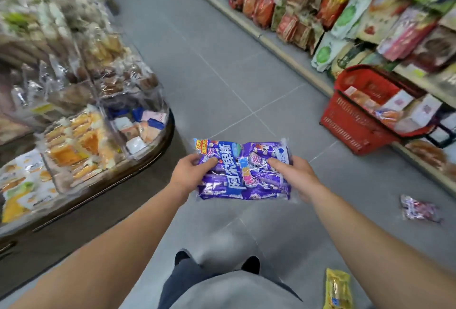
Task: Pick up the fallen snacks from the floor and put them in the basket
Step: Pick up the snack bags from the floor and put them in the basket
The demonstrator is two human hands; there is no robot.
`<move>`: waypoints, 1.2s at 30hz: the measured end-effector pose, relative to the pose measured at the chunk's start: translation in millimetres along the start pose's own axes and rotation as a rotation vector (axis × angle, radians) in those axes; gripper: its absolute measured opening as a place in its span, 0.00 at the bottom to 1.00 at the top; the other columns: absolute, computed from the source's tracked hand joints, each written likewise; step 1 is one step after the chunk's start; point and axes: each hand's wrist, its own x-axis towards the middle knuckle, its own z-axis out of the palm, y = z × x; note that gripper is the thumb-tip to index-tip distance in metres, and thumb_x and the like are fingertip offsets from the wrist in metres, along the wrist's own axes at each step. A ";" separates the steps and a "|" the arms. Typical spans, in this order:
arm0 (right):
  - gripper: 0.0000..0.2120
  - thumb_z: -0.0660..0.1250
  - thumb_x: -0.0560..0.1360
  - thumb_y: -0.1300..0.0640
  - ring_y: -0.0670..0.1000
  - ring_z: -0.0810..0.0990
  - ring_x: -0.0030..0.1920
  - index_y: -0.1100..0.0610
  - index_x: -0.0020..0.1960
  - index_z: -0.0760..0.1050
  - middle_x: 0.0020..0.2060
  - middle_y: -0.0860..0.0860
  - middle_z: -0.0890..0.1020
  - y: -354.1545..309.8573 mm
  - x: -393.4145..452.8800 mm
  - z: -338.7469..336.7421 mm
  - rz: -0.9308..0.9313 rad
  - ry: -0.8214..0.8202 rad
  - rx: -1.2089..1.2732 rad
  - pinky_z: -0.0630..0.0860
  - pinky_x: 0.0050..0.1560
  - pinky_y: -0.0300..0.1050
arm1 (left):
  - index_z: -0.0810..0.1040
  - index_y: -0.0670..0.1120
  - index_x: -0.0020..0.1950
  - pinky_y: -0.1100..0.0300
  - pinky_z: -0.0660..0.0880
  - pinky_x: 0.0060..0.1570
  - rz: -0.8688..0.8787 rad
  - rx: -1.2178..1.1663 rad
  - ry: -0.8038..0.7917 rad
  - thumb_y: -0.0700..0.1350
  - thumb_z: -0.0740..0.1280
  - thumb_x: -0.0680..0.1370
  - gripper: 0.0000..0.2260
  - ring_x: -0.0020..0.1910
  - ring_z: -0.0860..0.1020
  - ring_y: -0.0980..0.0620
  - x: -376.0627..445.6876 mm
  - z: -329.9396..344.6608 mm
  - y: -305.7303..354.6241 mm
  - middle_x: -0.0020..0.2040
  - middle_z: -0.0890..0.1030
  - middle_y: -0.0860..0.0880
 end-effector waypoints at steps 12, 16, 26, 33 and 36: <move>0.10 0.73 0.75 0.53 0.51 0.87 0.36 0.57 0.53 0.80 0.36 0.52 0.87 -30.2 42.4 -186.5 -0.027 0.322 0.229 0.81 0.32 0.41 | 0.80 0.45 0.53 0.64 0.77 0.29 0.166 0.155 -0.312 0.48 0.75 0.74 0.12 0.33 0.84 0.53 81.3 203.0 145.9 0.41 0.86 0.48; 0.08 0.73 0.76 0.54 0.49 0.86 0.33 0.57 0.52 0.81 0.36 0.51 0.87 -55.1 85.8 -231.3 -0.030 0.411 0.261 0.79 0.29 0.39 | 0.80 0.43 0.54 0.62 0.78 0.31 0.196 0.199 -0.403 0.49 0.75 0.74 0.14 0.35 0.85 0.51 134.0 260.5 196.4 0.42 0.86 0.46; 0.10 0.73 0.76 0.52 0.51 0.87 0.39 0.55 0.53 0.80 0.40 0.51 0.88 -128.1 204.0 -305.3 0.002 0.553 0.335 0.80 0.36 0.41 | 0.80 0.45 0.52 0.51 0.82 0.45 0.211 0.313 -0.559 0.50 0.75 0.73 0.13 0.39 0.86 0.47 268.0 370.2 317.3 0.42 0.87 0.46; 0.11 0.73 0.75 0.50 0.52 0.87 0.41 0.54 0.53 0.81 0.42 0.51 0.88 -141.3 277.3 -364.4 0.069 0.594 0.355 0.81 0.45 0.46 | 0.79 0.45 0.52 0.50 0.83 0.46 0.162 0.354 -0.610 0.49 0.75 0.73 0.12 0.39 0.86 0.47 325.7 447.1 365.3 0.43 0.86 0.46; 0.09 0.73 0.75 0.50 0.51 0.87 0.41 0.53 0.53 0.81 0.41 0.50 0.88 -141.7 315.7 -394.2 0.098 0.577 0.359 0.81 0.44 0.46 | 0.78 0.44 0.53 0.51 0.83 0.45 0.111 0.378 -0.607 0.49 0.75 0.74 0.13 0.40 0.86 0.47 352.1 482.2 374.8 0.44 0.86 0.45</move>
